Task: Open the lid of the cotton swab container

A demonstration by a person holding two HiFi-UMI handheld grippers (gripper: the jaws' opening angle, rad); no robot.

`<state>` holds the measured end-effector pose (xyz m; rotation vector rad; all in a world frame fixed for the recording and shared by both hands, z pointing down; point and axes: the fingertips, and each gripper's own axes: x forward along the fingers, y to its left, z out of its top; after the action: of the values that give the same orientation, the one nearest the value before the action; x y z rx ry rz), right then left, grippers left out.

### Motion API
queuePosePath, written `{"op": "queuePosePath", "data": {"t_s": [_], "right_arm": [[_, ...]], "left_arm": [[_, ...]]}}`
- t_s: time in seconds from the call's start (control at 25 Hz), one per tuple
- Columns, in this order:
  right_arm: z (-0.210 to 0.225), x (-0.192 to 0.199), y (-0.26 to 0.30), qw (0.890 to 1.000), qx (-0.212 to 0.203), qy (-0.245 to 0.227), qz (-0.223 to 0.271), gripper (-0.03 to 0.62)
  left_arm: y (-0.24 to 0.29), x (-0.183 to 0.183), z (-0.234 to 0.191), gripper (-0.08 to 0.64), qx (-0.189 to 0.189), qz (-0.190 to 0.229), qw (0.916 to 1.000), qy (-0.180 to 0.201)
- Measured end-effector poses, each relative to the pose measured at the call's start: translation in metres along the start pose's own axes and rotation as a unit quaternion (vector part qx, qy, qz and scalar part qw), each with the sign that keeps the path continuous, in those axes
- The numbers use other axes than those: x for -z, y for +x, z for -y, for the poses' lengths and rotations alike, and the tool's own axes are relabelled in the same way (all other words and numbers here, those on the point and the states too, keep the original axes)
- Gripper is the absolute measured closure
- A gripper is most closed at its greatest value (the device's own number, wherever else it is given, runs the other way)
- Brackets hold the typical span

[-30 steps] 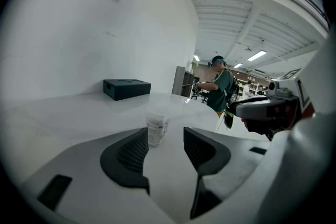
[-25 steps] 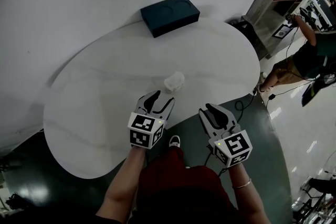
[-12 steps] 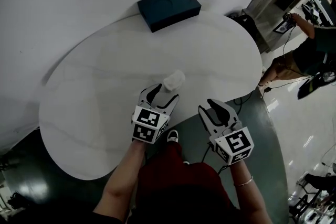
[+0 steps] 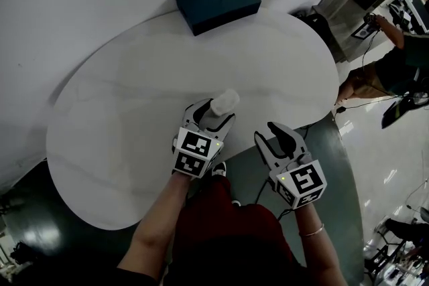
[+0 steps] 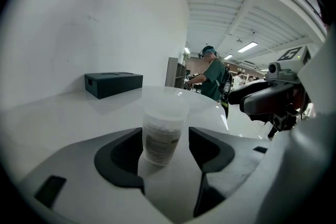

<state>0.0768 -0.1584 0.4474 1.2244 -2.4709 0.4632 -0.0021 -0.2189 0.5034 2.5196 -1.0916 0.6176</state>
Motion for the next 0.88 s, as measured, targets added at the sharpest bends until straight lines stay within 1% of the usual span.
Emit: {"op": "queuePosePath", "data": {"t_s": [0.2,0.36,0.52,0.64,0.88], "right_arm": [[0.006,0.003,0.002,1.0,0.01,0.007,-0.004,0.448],[0.009,0.004,0.005,1.0,0.01,0.012,-0.006,0.448],[0.008,0.004,0.006,1.0,0.01,0.009,-0.008,0.448],[0.003,0.001,0.005,1.0,0.005,-0.001,-0.01,0.448],[-0.009,-0.005,0.001,0.999,-0.011,-0.042,-0.018,0.448]], "left_arm": [[0.003,0.0,-0.003,0.307,-0.007,-0.01,0.9999,0.011],[0.005,0.001,-0.005,0.307,-0.023,-0.015,0.9994,0.022],[0.006,0.002,-0.005,0.307,-0.028,-0.016,0.999,0.03],[0.006,0.002,-0.004,0.308,-0.028,-0.016,0.9988,0.037],[0.001,0.001,0.005,0.316,-0.01,-0.012,0.9983,0.056]]}}
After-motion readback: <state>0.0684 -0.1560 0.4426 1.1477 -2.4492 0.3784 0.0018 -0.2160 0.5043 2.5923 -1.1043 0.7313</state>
